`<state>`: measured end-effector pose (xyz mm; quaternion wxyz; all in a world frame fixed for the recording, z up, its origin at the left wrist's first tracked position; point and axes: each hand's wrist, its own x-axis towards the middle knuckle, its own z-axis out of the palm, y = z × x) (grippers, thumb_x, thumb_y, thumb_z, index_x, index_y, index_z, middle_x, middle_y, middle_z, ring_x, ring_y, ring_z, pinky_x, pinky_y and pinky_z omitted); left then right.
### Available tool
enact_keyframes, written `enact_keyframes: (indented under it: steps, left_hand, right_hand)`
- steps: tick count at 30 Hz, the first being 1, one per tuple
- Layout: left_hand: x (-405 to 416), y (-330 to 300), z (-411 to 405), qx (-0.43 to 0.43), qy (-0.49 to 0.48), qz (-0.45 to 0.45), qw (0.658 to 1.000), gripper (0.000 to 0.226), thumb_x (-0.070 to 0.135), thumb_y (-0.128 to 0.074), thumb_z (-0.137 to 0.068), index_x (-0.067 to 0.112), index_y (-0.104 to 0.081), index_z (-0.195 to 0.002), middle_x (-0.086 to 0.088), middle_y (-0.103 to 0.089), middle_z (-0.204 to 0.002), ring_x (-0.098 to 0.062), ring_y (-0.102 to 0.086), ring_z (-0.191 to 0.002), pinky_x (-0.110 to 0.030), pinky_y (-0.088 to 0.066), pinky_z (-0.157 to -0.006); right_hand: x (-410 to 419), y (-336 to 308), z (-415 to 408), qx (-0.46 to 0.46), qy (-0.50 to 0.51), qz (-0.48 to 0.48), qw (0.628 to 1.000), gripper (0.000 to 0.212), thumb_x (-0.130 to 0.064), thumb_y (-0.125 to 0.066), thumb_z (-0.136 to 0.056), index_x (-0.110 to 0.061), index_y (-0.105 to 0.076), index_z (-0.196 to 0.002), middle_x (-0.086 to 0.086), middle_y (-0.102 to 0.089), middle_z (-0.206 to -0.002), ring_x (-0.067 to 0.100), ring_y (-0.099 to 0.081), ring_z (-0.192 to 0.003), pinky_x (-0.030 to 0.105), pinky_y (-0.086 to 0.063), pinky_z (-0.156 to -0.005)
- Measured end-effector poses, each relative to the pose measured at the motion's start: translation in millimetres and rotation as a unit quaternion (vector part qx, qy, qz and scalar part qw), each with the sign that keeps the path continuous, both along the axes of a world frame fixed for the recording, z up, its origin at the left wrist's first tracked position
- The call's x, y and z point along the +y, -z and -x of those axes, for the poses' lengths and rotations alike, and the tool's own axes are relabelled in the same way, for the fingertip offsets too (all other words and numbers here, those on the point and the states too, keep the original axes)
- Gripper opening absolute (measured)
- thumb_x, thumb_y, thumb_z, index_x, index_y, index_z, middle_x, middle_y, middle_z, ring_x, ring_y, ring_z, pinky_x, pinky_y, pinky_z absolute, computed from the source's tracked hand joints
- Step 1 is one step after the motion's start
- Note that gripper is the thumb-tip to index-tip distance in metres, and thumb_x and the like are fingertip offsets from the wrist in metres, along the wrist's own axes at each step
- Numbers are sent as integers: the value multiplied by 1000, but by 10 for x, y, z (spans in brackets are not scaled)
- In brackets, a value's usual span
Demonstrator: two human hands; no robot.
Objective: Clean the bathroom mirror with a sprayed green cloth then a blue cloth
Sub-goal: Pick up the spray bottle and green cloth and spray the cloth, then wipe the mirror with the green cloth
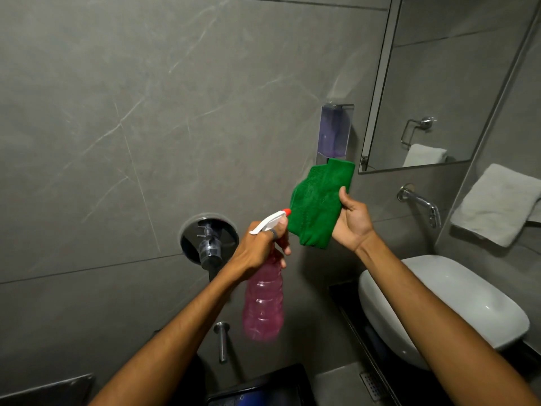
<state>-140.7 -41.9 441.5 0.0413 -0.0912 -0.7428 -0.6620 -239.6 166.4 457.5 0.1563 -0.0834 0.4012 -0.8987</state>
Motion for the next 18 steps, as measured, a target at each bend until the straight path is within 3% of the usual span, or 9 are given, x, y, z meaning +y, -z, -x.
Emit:
enact_keyframes:
  steps: [4,7,10,12,14,16,18]
  left_hand:
    - [107,-74,65,25,-15,-5,1000,48,43,-47,-107,25,-50,-151,-16,-77,-85,-33,-63,-52,-35,-57,-55]
    - [116,18,47,14,-8,-10,1000,41,36,-47,-109,29,-50,-150,-11,-73,-78,-33,-63,-55,-33,-55,-55]
    - [71,206,7,-7,12,-4,1000,31,41,-52,-105,28,-64,-130,-11,-74,-78,-37,-63,-57,-34,-56,-55]
    - [42,362,-7,-27,10,15,999,39,42,-54,-103,10,-72,-116,-7,-76,-79,-38,-64,-55,-37,-56,-57]
    - [0,541,-35,-43,3,18,999,40,44,-55,-102,9,-74,-107,-5,-79,-94,-37,-66,-56,-42,-56,-61]
    - [-67,795,-85,-58,-14,21,998,40,40,-56,-104,11,-71,-126,-6,-79,-109,-29,-71,-68,-37,-60,-67]
    - [-150,1144,-163,-82,-35,28,996,42,32,-59,-104,15,-63,-143,-2,-75,-122,-13,-72,-97,-16,-59,-77]
  right_hand:
    - [8,41,53,-2,4,-4,1000,59,-41,-36,-105,-10,-37,-154,18,-46,-154,38,-46,-141,57,-44,-105]
    - [28,114,84,-15,8,-6,1000,58,-42,-37,-105,-10,-38,-154,18,-47,-154,38,-46,-141,57,-44,-105]
    - [50,224,111,-34,10,-12,999,58,-42,-37,-105,-10,-40,-153,17,-53,-149,36,-52,-136,56,-45,-104]
    - [54,315,109,-48,8,-14,999,58,-42,-37,-105,-9,-41,-152,16,-59,-143,34,-57,-132,54,-47,-101]
    - [47,404,86,-61,8,-18,998,57,-42,-37,-105,-10,-41,-152,16,-55,-147,35,-54,-135,54,-47,-101]
    - [30,511,47,-79,7,-21,997,57,-41,-36,-105,-10,-39,-153,16,-47,-154,36,-48,-140,55,-45,-103]
    - [5,641,-12,-105,0,-21,994,57,-40,-35,-106,-10,-36,-155,16,-42,-158,36,-43,-143,56,-42,-107]
